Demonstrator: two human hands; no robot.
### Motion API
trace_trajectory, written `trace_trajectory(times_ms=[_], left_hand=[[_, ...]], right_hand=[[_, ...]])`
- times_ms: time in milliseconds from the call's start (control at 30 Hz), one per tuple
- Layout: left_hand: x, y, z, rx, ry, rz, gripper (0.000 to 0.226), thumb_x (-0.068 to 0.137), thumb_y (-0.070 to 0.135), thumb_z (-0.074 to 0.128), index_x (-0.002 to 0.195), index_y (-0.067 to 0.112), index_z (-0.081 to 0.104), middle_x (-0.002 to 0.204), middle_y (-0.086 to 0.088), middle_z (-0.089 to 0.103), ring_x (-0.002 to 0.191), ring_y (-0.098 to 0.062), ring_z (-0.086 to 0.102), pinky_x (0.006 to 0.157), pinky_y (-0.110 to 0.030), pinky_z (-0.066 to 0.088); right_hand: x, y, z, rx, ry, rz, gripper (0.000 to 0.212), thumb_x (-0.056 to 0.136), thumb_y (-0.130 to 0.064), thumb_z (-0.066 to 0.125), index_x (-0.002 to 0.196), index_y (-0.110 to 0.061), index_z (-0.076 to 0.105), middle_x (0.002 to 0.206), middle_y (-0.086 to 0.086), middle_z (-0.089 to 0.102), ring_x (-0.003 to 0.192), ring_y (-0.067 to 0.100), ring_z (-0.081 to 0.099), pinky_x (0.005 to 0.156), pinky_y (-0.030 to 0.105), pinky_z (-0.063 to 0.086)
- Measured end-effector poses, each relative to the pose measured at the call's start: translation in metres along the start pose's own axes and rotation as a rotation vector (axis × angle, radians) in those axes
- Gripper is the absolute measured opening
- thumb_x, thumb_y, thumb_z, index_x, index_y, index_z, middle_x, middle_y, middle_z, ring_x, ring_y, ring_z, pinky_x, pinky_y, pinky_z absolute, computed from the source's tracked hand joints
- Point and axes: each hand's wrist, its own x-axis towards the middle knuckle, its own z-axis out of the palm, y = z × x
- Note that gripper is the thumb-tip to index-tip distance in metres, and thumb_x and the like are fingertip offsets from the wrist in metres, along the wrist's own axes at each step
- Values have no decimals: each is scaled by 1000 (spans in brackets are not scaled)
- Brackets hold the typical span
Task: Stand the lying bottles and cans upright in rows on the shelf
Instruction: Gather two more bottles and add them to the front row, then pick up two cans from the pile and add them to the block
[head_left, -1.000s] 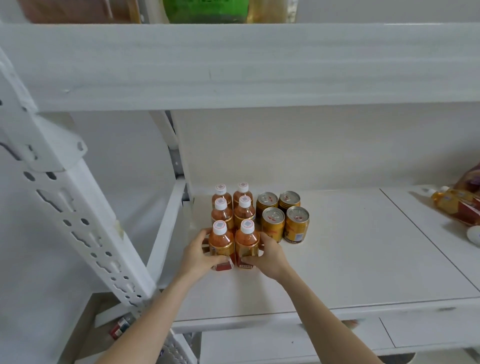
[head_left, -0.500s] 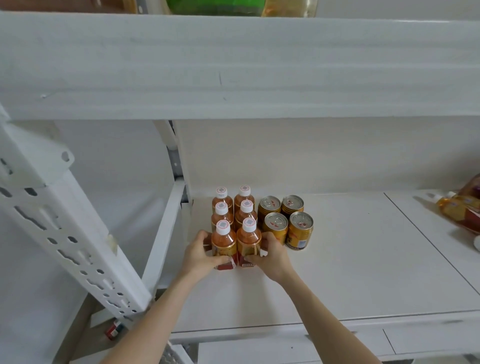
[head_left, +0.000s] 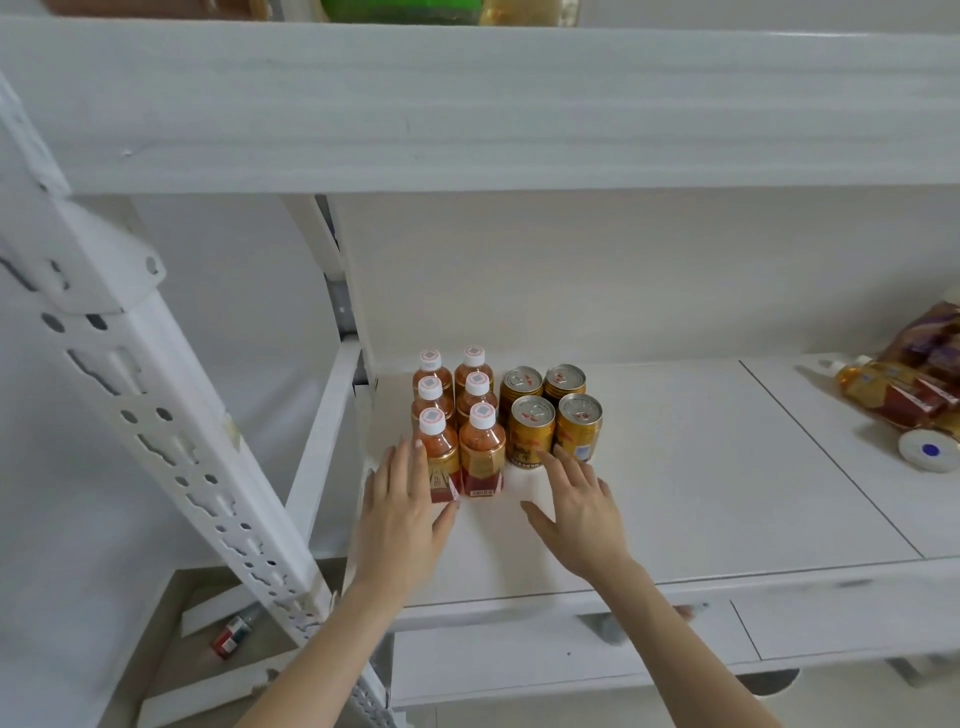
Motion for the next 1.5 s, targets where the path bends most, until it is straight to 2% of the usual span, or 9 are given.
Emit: trace_trajectory(times_ms=[67,167,300,467,633,900,1100,1233,1500], left_hand=[[-7,12,-1,33,39,73,76,86,47,59,145,6,34,151,-17,36,139,-34,36,108,-50,36],[-10,34,-1,35,58,164,73,86,46,60,146,11,35,155,-16,31,144,-32,26,112,-48,28],[-5,69,-1,22,45,217,71,84,45,63,144,16,39,154,-14,32,144,-33,26,112,-52,31],[4,120,6,49,28,232,69,83,45,65,142,14,44,150,-16,39,141,-34,33,110,-55,33],[13,191,21,37,44,180,70,80,43,70,139,13,48,149,-15,41,139,-34,36,108,-55,35],[12,292,46,4,21,148,62,82,43,68,134,13,53,143,-14,49,135,-34,43,107,-53,39],[18,354,67,7,-23,248,60,84,44,65,133,13,53,142,-12,51,134,-33,44,108,-52,35],[18,403,81,-28,-65,275,59,86,45,61,135,14,51,143,-10,50,134,-32,43,110,-51,33],[44,508,119,-61,-84,245,57,82,44,67,130,15,55,137,-10,55,129,-32,50,104,-50,42]], right_hand=[[-11,12,-5,-67,9,-5,66,90,-54,46,146,-23,27,156,3,29,143,24,26,111,40,29],[-23,31,-14,-121,12,5,70,90,-57,42,149,-26,20,159,5,21,146,26,18,116,44,21],[-32,60,-28,-171,29,48,71,90,-61,35,149,-25,19,160,6,17,148,27,12,117,46,16],[-39,103,-50,-173,46,57,71,90,-60,35,149,-23,23,160,7,18,147,28,14,117,48,16],[-42,159,-75,-188,30,-11,70,90,-59,37,148,-20,28,159,9,21,147,29,17,116,49,16],[-60,249,-112,-191,-5,-54,69,92,-57,36,149,-21,23,160,5,14,148,24,9,118,47,8],[-79,314,-131,-170,34,53,67,93,-55,36,149,-22,22,160,3,19,148,20,10,118,46,7],[-90,365,-147,-154,42,118,66,93,-52,40,149,-20,24,159,4,22,147,22,14,118,47,13],[-87,486,-193,-154,49,159,68,90,-48,52,147,-16,30,156,8,29,146,26,20,117,47,20]])
